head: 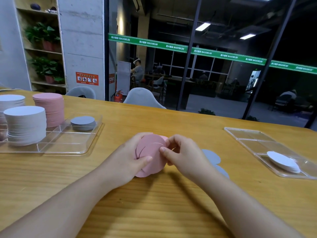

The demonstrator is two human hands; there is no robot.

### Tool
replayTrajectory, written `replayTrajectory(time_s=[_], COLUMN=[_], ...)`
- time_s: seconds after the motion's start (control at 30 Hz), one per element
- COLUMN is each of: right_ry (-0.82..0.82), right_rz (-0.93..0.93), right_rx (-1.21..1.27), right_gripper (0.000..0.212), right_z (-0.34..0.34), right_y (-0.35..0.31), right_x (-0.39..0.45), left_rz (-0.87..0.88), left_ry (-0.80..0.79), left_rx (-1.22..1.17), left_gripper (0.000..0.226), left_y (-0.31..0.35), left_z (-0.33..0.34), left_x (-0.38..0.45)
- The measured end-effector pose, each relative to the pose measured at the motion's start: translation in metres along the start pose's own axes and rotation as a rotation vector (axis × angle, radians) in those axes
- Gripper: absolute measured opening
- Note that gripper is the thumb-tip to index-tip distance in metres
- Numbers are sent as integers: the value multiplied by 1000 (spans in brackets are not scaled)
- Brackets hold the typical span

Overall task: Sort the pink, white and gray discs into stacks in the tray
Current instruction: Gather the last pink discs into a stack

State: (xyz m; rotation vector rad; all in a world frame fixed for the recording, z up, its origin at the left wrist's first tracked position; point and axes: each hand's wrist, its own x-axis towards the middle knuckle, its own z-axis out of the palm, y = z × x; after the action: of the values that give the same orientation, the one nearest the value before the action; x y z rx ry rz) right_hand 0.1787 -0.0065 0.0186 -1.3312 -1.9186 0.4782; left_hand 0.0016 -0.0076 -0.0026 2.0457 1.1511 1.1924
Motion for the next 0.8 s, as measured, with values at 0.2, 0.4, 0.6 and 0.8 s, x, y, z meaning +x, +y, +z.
replayTrajectory(time_s=[0.2, 0.4, 0.6, 0.8], right_ry=[17, -136, -237, 45], right_rz=[-21, 89, 189, 80], right_rx=[114, 476, 635, 271], right_gripper=[33, 43, 48, 32], right_z=[2, 28, 28, 22], right_y=[-1, 3, 8, 20], right_x=[0, -3, -1, 4], left_rz=[99, 69, -55, -163], left_ry=[-26, -121, -149, -14], left_rx=[230, 265, 241, 71], left_gripper=[88, 64, 61, 59], left_y=[9, 14, 14, -4], left_z=[0, 15, 12, 3], left_x=[-3, -3, -2, 1])
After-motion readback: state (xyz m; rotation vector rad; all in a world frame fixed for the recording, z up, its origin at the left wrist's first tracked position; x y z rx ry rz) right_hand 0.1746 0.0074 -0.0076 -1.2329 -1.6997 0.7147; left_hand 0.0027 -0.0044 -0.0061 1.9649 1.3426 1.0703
